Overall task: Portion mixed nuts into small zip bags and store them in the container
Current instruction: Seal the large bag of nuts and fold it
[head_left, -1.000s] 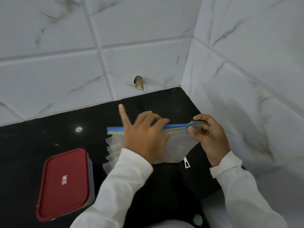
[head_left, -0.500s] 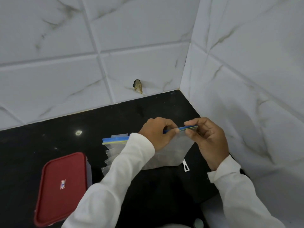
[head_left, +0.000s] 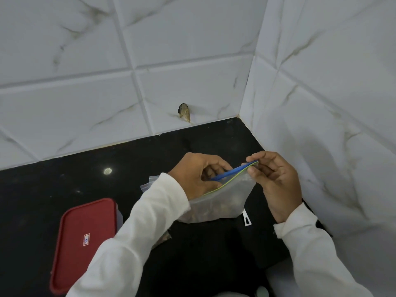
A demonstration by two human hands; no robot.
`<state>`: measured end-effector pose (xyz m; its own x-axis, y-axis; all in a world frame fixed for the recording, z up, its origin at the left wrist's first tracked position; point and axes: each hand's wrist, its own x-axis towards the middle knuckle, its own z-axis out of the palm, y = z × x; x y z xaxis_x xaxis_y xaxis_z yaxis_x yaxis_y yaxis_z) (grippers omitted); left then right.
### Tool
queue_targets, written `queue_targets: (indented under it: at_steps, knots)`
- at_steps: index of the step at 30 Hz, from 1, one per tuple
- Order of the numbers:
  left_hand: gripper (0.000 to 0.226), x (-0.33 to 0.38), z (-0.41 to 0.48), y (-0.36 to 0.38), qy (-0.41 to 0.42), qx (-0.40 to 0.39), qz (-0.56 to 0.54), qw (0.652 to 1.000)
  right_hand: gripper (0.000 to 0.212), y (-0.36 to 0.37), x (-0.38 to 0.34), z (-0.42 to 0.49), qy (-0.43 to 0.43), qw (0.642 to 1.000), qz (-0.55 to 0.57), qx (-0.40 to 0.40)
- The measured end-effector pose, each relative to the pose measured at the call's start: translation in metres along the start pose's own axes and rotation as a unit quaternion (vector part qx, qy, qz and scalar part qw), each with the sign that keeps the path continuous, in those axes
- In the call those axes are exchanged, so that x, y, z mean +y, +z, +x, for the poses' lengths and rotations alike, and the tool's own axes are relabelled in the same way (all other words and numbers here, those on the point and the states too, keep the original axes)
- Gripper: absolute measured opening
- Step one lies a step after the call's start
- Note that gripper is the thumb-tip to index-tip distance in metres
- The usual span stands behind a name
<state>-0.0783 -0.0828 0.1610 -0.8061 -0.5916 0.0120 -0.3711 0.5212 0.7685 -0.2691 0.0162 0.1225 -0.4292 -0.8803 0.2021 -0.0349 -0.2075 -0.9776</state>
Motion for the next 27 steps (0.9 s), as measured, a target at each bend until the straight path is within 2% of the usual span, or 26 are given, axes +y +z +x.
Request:
queue_targets:
  at_steps: [2, 5, 8, 11, 15, 19, 22, 27]
  knots:
    - [0.03, -0.001, 0.003, 0.003, 0.027, 0.043, 0.077, 0.996, 0.022, 0.001, 0.001, 0.0, 0.001, 1.0, -0.003, 0.0]
    - [0.018, -0.004, 0.007, 0.008, 0.112, 0.122, 0.185, 0.969, 0.02, 0.002, 0.0, 0.001, 0.009, 1.0, -0.007, -0.001]
    - [0.026, -0.007, 0.012, 0.017, 0.173, 0.179, 0.249, 0.936, 0.019, 0.003, -0.001, 0.003, 0.004, 0.999, -0.035, 0.001]
    - [0.034, -0.008, 0.017, 0.023, 0.154, 0.214, 0.263, 0.928, 0.016, 0.003, -0.001, 0.004, -0.003, 0.997, -0.075, 0.004]
    - [0.029, 0.0, 0.017, 0.025, 0.068, 0.232, 0.179, 0.954, 0.017, 0.005, -0.006, 0.004, -0.057, 0.987, -0.153, 0.006]
    - [0.023, 0.012, 0.017, 0.03, 0.037, 0.235, 0.175, 0.955, 0.024, 0.003, -0.014, 0.015, -0.193, 0.923, -0.331, -0.028]
    - [0.025, 0.014, 0.018, 0.033, 0.04, 0.24, 0.197, 0.95, 0.023, 0.0, -0.018, 0.023, -0.222, 0.892, -0.388, -0.067]
    - [0.026, 0.009, 0.015, 0.032, 0.045, 0.226, 0.198, 0.953, 0.02, -0.004, -0.02, 0.029, -0.238, 0.864, -0.439, -0.062]
